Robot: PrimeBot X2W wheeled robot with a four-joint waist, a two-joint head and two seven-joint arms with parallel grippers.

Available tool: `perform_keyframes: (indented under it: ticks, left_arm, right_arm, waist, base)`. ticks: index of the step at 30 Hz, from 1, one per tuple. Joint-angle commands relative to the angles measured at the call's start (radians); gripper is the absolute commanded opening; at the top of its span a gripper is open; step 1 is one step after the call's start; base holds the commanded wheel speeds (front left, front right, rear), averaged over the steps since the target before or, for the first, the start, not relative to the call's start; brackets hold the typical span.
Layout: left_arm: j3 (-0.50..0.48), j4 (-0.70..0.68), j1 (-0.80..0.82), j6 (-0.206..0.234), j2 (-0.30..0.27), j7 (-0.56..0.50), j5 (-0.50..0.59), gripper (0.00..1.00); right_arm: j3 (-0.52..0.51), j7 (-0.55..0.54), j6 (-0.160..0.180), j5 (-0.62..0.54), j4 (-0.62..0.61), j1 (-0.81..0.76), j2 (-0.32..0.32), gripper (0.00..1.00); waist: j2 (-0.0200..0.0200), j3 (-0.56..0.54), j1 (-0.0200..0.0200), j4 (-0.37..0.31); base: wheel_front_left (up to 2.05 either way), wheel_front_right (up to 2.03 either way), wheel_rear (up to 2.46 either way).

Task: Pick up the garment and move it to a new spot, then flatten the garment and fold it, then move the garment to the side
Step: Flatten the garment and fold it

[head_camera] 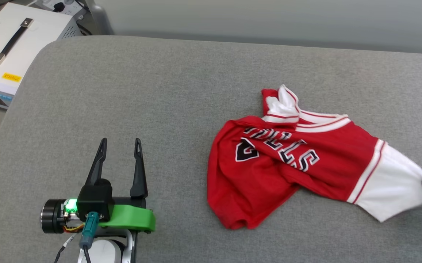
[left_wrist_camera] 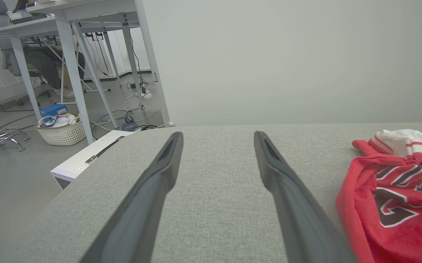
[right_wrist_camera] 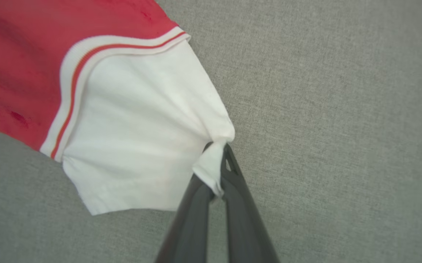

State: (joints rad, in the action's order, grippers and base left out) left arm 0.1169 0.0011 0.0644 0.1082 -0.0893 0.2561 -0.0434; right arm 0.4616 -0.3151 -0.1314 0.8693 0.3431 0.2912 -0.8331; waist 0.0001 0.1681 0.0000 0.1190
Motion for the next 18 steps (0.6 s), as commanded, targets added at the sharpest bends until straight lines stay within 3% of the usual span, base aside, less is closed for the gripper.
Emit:
perform_keyframes:
  ticks: [1,8,9,10,11,18]
  left_arm:
    - [-0.005,0.001,-0.018,-0.009,0.006,0.006,0.007,1.0]
    - [-0.006,0.007,-0.017,-0.023,0.008,0.006,0.013,1.0]
    - [-0.008,0.008,-0.017,-0.024,0.006,0.006,0.014,1.0]
    - [-0.01,0.009,-0.017,-0.025,0.005,0.006,0.015,1.0]
    - [-0.012,0.009,-0.017,-0.027,0.003,0.006,0.016,1.0]
    - [-0.023,0.0,0.018,-0.061,-0.029,0.006,0.018,1.0]
  right_arm:
    - [-0.02,-0.004,0.001,0.007,0.016,-0.047,0.013,0.0]
    - [-0.085,-0.013,0.001,-0.028,0.079,-0.171,0.094,0.0]
    - [-0.096,-0.007,0.001,-0.031,0.08,-0.176,0.111,0.38]
    - [-0.109,0.005,0.001,-0.034,0.077,-0.178,0.123,0.87]
    - [-0.126,0.026,0.001,-0.047,0.073,-0.177,0.134,1.0]
    - [-0.293,0.243,0.001,-0.258,-0.018,-0.158,0.197,1.0]
  waist:
    - [-0.0001,-0.011,0.0,-0.011]
    - [-0.0001,-0.019,0.0,-0.015]
    - [-0.0001,-0.022,0.0,-0.017]
    - [-0.0001,-0.024,0.0,-0.019]
    - [-0.0001,-0.027,0.0,-0.021]
    - [-0.0001,-0.041,0.0,-0.045]
  base:
    - [0.0,0.0,0.0]
    - [0.0,0.0,0.0]
    - [0.0,0.0,0.0]
    - [0.0,0.0,0.0]
    - [0.0,0.0,0.0]
    - [0.0,0.0,0.0]
